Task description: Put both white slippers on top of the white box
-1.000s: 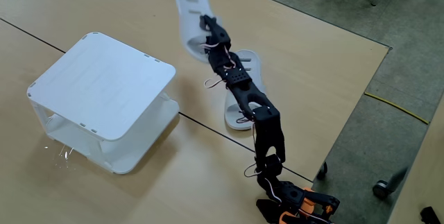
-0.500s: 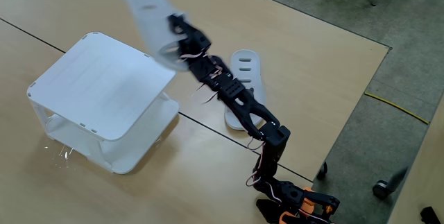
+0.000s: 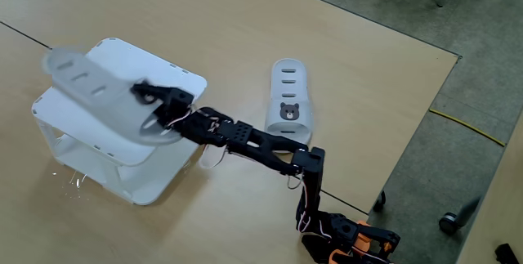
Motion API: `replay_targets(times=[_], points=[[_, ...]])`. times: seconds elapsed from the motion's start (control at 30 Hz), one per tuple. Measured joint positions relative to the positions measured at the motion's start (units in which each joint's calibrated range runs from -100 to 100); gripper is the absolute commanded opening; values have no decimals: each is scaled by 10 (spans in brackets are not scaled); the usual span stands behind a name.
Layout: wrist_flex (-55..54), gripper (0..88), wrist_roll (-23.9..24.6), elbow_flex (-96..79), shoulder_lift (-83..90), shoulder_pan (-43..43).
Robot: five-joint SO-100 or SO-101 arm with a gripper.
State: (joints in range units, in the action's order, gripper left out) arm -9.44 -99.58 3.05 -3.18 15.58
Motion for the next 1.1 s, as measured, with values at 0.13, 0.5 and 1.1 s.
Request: replay_targets(times=[0.13, 0.5, 1.1], points=[[0, 8, 0, 54, -84, 2], [0, 8, 0, 269, -279, -1], [0, 242, 0, 333, -332, -19]])
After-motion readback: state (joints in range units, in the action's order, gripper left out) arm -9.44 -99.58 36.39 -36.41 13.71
